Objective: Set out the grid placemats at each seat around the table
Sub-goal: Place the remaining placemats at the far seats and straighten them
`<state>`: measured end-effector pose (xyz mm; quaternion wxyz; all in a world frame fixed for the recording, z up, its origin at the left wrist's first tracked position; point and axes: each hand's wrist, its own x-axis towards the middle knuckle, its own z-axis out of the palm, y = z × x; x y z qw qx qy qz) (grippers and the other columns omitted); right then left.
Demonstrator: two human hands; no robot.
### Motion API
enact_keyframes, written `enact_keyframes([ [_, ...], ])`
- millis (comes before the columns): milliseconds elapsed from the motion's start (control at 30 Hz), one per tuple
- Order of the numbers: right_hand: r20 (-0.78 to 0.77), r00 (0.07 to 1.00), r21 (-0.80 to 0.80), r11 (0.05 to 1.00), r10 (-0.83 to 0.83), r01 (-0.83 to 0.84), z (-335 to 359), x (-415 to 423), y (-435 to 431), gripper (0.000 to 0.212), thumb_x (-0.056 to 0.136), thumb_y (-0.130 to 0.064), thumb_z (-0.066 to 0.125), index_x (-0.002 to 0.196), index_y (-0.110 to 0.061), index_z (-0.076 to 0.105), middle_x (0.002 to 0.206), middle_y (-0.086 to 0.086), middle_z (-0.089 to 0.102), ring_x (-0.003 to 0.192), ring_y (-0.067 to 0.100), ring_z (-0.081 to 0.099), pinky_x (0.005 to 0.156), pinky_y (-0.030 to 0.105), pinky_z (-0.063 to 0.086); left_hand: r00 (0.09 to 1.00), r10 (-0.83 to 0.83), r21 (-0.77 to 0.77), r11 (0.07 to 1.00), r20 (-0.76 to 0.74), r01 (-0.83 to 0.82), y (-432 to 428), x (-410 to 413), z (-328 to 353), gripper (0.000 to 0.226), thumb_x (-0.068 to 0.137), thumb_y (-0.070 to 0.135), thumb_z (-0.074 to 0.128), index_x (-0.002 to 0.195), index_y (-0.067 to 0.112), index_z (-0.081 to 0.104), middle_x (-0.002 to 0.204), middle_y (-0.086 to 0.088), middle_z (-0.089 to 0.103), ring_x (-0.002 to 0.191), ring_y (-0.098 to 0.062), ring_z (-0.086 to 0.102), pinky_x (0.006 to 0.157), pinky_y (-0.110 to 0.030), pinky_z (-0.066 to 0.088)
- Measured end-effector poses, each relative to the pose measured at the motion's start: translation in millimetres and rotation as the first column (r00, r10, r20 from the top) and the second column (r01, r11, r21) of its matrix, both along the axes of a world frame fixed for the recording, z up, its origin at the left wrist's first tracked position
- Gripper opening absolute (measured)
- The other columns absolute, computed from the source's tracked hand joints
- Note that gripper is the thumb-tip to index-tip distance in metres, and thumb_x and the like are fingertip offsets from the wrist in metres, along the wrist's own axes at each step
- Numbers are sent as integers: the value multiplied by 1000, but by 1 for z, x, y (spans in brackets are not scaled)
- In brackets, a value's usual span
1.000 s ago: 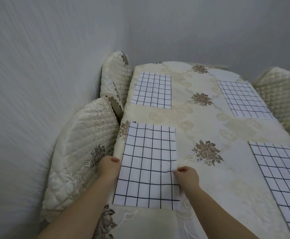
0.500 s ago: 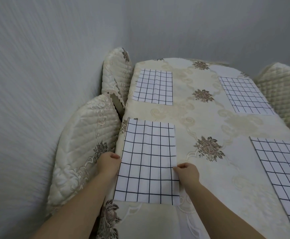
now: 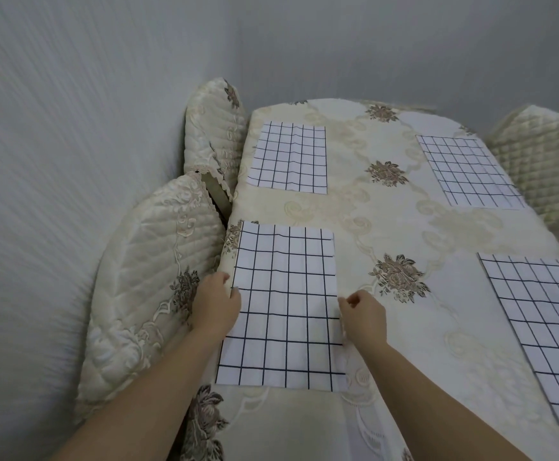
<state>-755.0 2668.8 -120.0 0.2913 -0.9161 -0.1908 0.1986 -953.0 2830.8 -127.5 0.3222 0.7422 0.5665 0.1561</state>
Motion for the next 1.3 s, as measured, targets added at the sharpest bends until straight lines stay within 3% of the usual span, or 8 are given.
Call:
enact_keyframes([
  [167,184,950,28,965,253,-262,-1,-7,46,22,94,-20,49,107,-7,61,106,8,58,98,24,54,78,32,42,972,-232,152,960,-31,234,7,32,4,35,95,15,48,127,0,55,129,-14,56,121,-29,48,104,-39,39],
  [300,321,833,3,879,451,-477,-7,-16,89,33,98,-15,42,126,-2,54,133,12,52,126,27,43,102,33,34,911,-382,309,857,-158,413,23,65,-8,36,93,5,48,127,-6,53,132,-21,53,128,-38,46,107,-43,35],
  [433,348,722,-143,795,598,-590,-20,-14,121,46,102,-16,32,146,-4,32,158,13,23,148,26,13,118,35,8,792,-446,216,798,-417,562,32,89,-24,57,95,11,44,148,4,24,159,-11,18,148,-30,9,120,-41,13],
  [600,307,664,-296,732,682,-614,-47,-14,135,63,98,-23,41,152,-9,13,162,8,8,149,23,4,121,41,3,790,-442,231,791,-424,567,32,98,-49,61,98,21,42,152,8,15,161,-7,11,149,-22,1,121,-36,3],
  [767,359,624,-333,719,694,-610,-56,-12,130,57,101,-26,27,153,-11,9,162,5,6,149,20,3,121,39,0,816,-439,254,798,-376,547,32,91,-56,54,101,24,28,152,10,18,161,-5,13,149,-17,4,121,-33,0],
  [967,354,700,-325,784,620,-530,-59,-1,120,58,101,-39,18,154,-15,10,162,1,6,149,16,3,121,41,0,822,-357,225,843,-444,488,29,94,-55,55,101,40,17,153,20,14,162,-3,8,149,-18,0,120,-42,-3],
  [1133,315,702,-412,759,639,-505,-59,9,111,64,99,-49,9,154,-16,2,163,0,-2,149,15,-4,121,40,-4,805,-342,152,873,-484,463,28,94,-51,61,99,49,16,154,26,6,163,-3,-2,149,-23,-9,118,-50,-7],
  [1300,297,759,-420,793,580,-441,-44,11,95,62,102,-43,15,153,-10,1,162,5,-3,150,19,-4,121,40,-3,848,-386,72,896,-363,439,39,87,-34,61,100,45,18,153,24,-3,162,-4,-8,148,-22,-13,117,-49,-8],
])
